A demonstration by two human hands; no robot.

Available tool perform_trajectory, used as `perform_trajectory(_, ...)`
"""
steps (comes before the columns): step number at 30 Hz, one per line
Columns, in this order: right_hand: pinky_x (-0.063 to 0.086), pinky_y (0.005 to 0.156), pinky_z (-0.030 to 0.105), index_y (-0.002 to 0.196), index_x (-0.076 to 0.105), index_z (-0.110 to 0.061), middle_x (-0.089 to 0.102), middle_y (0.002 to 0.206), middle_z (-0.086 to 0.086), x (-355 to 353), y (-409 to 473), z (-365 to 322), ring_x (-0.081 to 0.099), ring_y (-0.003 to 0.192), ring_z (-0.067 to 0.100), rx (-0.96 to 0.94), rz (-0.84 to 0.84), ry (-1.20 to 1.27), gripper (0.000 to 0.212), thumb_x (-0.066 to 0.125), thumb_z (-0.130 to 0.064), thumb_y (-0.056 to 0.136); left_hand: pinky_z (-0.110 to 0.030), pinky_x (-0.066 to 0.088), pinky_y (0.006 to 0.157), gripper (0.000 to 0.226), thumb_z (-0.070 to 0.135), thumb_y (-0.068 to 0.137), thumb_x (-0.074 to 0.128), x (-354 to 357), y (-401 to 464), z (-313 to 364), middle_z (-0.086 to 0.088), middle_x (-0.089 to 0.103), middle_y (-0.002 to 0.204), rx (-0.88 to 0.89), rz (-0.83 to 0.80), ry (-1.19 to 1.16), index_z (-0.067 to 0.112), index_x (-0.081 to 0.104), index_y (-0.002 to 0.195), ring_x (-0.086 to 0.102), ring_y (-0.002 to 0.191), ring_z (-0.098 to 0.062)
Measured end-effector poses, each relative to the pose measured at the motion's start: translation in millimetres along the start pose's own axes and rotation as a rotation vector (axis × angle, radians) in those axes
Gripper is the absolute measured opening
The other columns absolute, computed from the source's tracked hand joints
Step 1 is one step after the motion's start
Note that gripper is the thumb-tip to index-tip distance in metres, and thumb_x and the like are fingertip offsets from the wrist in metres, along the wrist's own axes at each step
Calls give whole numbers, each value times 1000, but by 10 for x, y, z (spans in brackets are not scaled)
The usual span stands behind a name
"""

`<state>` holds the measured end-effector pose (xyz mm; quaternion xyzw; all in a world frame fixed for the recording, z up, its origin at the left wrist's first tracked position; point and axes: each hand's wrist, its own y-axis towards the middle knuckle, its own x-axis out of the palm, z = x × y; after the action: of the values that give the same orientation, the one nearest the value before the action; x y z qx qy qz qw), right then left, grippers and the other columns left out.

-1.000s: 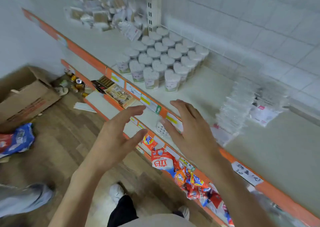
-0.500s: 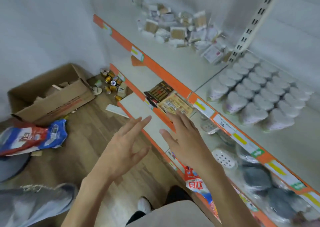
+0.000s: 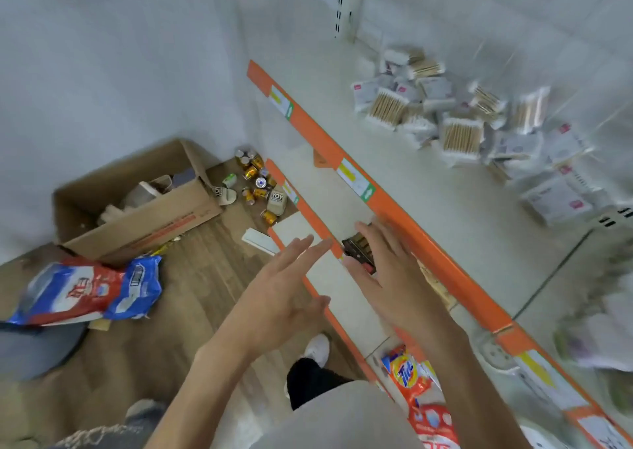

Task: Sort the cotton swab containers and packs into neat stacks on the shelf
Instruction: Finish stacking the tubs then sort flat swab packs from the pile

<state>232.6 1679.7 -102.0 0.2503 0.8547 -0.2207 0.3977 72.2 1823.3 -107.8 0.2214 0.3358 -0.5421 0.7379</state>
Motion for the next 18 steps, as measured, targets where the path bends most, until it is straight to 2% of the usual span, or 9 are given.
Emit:
perform_trajectory(3, 20, 124, 46, 157, 19, -36, 5, 167, -11, -63, 501, -53, -1, 154, 10, 15, 7, 20, 69, 32, -64, 95, -39, 25, 122, 81, 40, 94, 64, -296, 483, -232, 13, 18, 165, 27, -39, 28, 57, 10, 151, 10, 152, -4)
perform_trajectory(7, 12, 125, 41, 157, 17, -36, 5, 168, -10, -214, 1044, -76, -1, 154, 12, 41, 42, -13, 63, 41, -53, 101, -43, 35, 117, 77, 37, 93, 66, -589, 1089, -448, 13, 28, 161, 53, -22, -39, 51, 19, 153, 19, 150, -3)
perform_trajectory(11, 11, 125, 42, 156, 18, -40, 3, 167, -15, -368, 1350, -44, -2, 154, 9, 133, 77, 26, 62, 42, -54, 101, -28, 21, 121, 77, 33, 94, 67, -700, 1611, -587, 24, 27, 158, 100, -41, -86, 61, 18, 147, 17, 148, 4)
perform_trajectory(14, 10, 126, 41, 157, 15, -40, 1, 167, -15, -468, 1551, 17, -4, 153, 6, 225, 96, -7, 64, 41, -56, 101, -16, 21, 111, 72, 36, 95, 65, -754, 2070, -698, 32, 27, 150, 165, -77, -96, 59, 19, 145, 20, 140, 12)
perform_trajectory(18, 16, 125, 43, 158, 12, -39, 3, 167, -14, -532, 1926, -20, 2, 152, 5, 333, 147, 6, 68, 44, -57, 100, -13, 21, 107, 70, 39, 95, 65, -871, 2669, -914, 25, 32, 153, 243, -164, -144, 46, 25, 152, 25, 141, 9)
